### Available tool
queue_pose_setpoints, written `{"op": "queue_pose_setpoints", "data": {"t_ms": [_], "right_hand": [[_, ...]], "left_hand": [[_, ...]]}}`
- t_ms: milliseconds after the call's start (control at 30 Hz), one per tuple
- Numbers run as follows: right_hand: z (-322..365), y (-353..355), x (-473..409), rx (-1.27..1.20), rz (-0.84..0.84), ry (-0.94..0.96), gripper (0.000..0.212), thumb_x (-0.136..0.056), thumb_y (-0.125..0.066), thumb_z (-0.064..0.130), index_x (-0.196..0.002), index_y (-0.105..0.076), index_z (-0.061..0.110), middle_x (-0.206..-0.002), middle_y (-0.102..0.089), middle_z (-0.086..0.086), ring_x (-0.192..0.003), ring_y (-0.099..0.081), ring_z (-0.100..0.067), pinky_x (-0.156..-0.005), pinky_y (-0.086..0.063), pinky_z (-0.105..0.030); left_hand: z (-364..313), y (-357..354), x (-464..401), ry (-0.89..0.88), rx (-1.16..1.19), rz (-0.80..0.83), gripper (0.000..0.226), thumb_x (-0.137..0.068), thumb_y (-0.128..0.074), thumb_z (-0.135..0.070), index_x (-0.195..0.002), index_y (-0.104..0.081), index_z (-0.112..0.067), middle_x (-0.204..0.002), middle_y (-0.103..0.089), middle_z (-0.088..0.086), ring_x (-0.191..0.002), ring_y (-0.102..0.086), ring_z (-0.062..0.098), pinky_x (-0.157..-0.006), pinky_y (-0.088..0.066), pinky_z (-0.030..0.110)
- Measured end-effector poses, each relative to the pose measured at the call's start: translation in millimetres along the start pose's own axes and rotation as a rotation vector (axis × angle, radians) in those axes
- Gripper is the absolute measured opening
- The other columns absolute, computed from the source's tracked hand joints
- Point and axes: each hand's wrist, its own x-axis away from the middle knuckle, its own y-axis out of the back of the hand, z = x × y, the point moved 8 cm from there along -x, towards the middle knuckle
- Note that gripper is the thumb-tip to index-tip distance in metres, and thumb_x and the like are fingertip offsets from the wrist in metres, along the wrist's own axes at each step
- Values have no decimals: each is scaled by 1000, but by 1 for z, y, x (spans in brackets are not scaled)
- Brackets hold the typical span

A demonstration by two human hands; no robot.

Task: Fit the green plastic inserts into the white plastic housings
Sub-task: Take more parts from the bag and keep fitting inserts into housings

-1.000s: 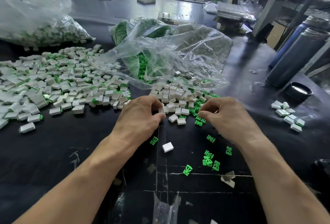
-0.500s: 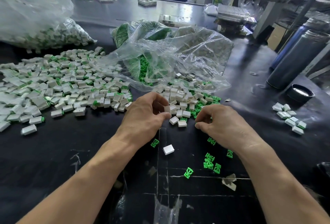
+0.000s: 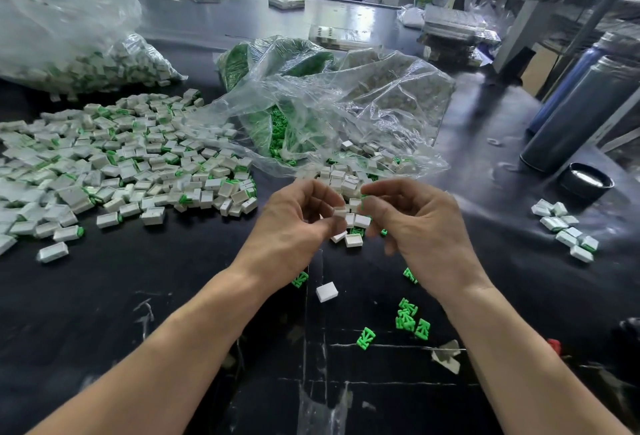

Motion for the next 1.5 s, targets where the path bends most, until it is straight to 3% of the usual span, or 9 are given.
{"op": "queue_pose_setpoints", "data": {"t_ms": [67, 233, 533, 800, 1000, 1200, 1333, 1500], "right_hand": [[1, -1, 0, -78, 13, -8, 10, -91, -76, 7, -96, -77, 16, -73, -73, -9, -56, -60, -13, -43, -43, -20], [-5, -2, 0, -119, 22, -58, 8, -90, -77, 9, -93, -78, 16, -61, -63, 6, -48, -50, -2, -48, -39, -10], [-4, -3, 0, 7, 38, -25, 10, -89, -81, 14, -87, -78, 23, -64, -70, 9, -50, -55, 2, -48, -41, -8], [2, -8, 2, 5, 52, 39, 18, -86, -82, 8, -82, -78, 24, -72, -74, 8, -62, -64, 1, -62, -48, -10], [2, -7, 2, 9, 34, 1, 13, -86, -80, 6, -85, -79, 19, -76, -76, 6, -70, -67, 0, -67, -49, -11], [2, -8, 3, 181, 62, 11, 4, -91, -78, 15, -90, -77, 19, -83, -74, 3, -73, -63, -2, -75, -48, -21], [2, -8, 4, 150, 36, 29, 9, -93, -76, 12, -89, -75, 20, -82, -74, 6, -73, -63, -1, -72, -49, -18], [-1, -10, 7, 89, -39, 37, 14, -92, -77, 11, -85, -74, 23, -79, -72, 9, -71, -63, -2, -71, -48, -18]], "left_hand": [[0, -2, 0, -2, 11, 10, 14, -87, -80, -10, -95, -72, -18, -93, -73, 11, -78, -65, 7, -78, -54, 24], [-1, -5, 1, -3, 46, 16, 14, -86, -80, -6, -94, -74, -15, -94, -74, 12, -79, -68, 8, -76, -55, 16], [-3, -6, 3, 18, 36, 6, 15, -85, -80, -4, -96, -72, -10, -91, -74, 11, -78, -68, 12, -77, -56, 21], [-2, -4, 3, 13, 15, -8, 15, -84, -82, -7, -93, -73, -16, -88, -76, 5, -87, -72, 23, -82, -58, 31], [-3, -4, 3, -16, 39, -12, 13, -84, -81, -6, -93, -74, -13, -87, -75, 6, -76, -68, 8, -73, -55, 18], [-2, -4, 2, -24, 72, -27, 11, -85, -81, -10, -93, -75, -16, -90, -73, 12, -76, -64, 9, -74, -53, 21], [2, -5, 1, 5, 97, -27, 8, -87, -80, -14, -93, -75, -15, -81, -72, 1, -71, -62, 1, -66, -50, 14], [5, -5, 0, 10, 118, -54, 5, -86, -81, -13, -86, -76, -13, -73, -72, -6, -68, -63, 1, -66, -54, 20]]}}
